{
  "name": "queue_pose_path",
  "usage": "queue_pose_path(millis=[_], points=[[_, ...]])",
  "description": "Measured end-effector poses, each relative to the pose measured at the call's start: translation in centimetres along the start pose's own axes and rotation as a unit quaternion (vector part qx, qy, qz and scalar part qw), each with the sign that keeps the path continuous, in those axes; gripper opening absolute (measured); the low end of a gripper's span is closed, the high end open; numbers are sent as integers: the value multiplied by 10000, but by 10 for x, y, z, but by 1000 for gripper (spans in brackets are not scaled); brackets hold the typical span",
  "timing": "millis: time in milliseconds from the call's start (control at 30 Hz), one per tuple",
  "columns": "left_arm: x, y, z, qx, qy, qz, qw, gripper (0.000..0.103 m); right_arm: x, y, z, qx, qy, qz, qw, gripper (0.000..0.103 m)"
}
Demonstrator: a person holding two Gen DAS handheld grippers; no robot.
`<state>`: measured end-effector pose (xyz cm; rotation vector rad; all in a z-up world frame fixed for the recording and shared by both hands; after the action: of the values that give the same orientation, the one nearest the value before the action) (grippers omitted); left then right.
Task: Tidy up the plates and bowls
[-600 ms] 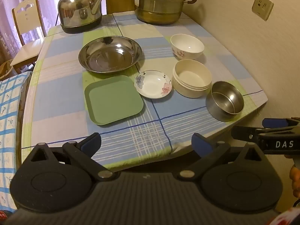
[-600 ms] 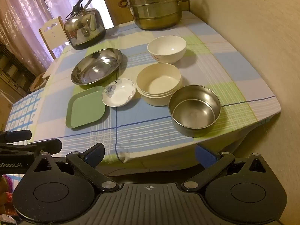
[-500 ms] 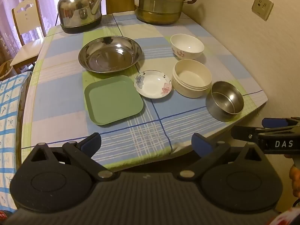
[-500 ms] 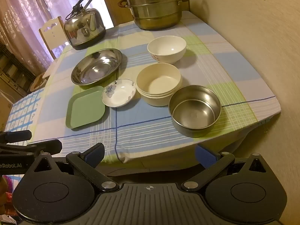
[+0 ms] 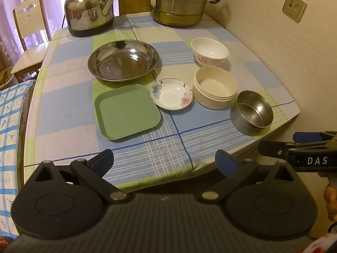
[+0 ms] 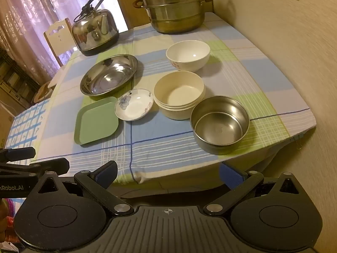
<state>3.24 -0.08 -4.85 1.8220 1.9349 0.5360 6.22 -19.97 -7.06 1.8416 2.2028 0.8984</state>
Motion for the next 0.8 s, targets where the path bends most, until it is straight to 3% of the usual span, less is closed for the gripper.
queue_pose_path(millis=[800], points=[[1, -2, 0, -1, -3, -41, 10000, 102, 4, 1, 1, -22, 14, -47, 10000, 102]])
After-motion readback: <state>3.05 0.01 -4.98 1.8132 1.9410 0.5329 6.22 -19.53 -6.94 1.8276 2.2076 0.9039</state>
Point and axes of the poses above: each gripper's, at about its wrist camera, not at the fingertips, and z roughly the way its jaws point, x to its left, y to its top, the point moved 6 cm from there along z, roughly the way its jaws point, and after that the axes turned 2 degrees about z, right-handed, at the moved point
